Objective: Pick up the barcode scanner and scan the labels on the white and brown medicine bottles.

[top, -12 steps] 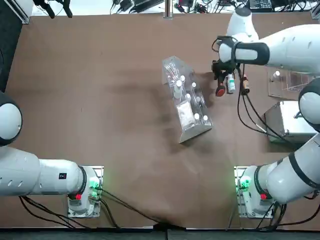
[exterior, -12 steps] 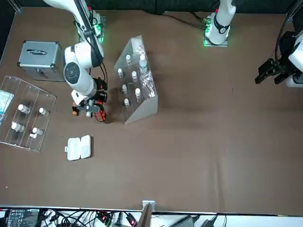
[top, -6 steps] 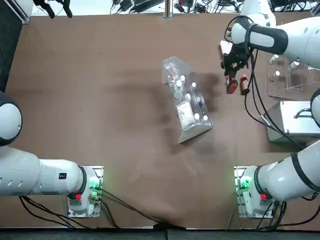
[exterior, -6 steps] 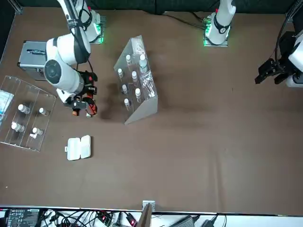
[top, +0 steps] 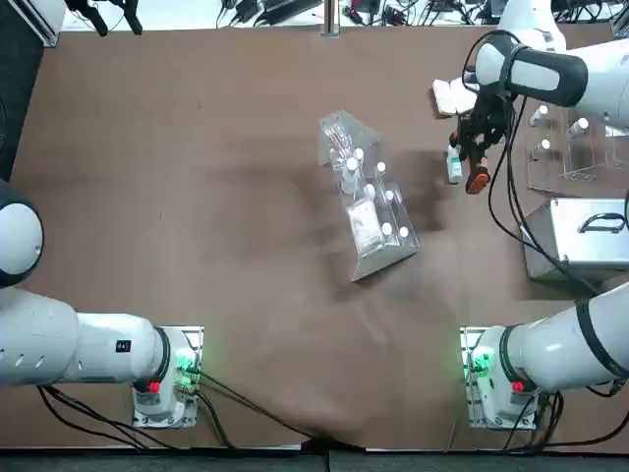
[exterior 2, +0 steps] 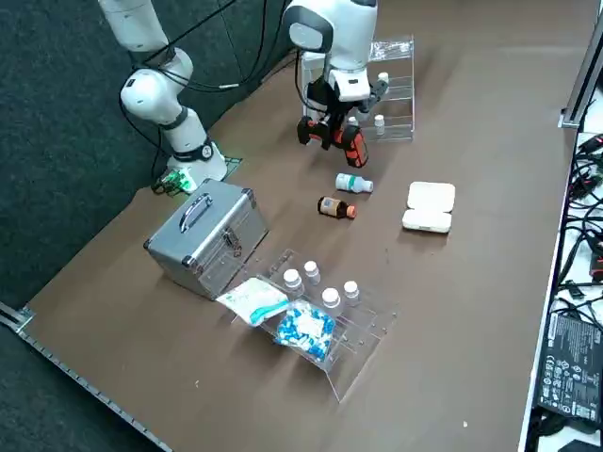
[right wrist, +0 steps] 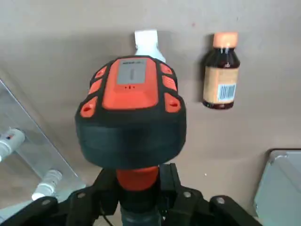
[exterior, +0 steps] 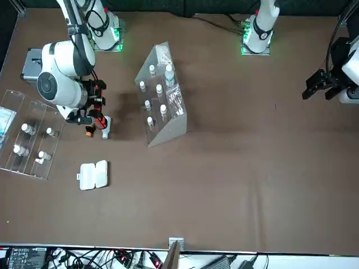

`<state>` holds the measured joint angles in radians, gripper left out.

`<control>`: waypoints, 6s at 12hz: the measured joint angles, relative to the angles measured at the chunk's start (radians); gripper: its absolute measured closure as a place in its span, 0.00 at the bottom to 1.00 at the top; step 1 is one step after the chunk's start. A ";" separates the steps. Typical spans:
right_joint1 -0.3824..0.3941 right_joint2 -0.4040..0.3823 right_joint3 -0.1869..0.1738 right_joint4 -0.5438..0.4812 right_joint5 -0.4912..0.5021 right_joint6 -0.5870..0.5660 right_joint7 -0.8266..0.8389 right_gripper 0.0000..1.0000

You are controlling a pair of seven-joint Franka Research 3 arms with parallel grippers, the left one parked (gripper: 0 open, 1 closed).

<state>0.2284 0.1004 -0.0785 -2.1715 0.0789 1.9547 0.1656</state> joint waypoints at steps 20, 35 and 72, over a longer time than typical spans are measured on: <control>-0.065 -0.075 0.000 -0.082 0.000 0.018 -0.127 0.58; -0.296 -0.014 -0.004 -0.066 -0.004 -0.008 -0.316 0.58; 0.041 0.202 0.029 0.325 0.081 0.007 -0.098 0.58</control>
<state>0.2696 0.3026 -0.0494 -1.8467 0.1602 1.9615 0.0678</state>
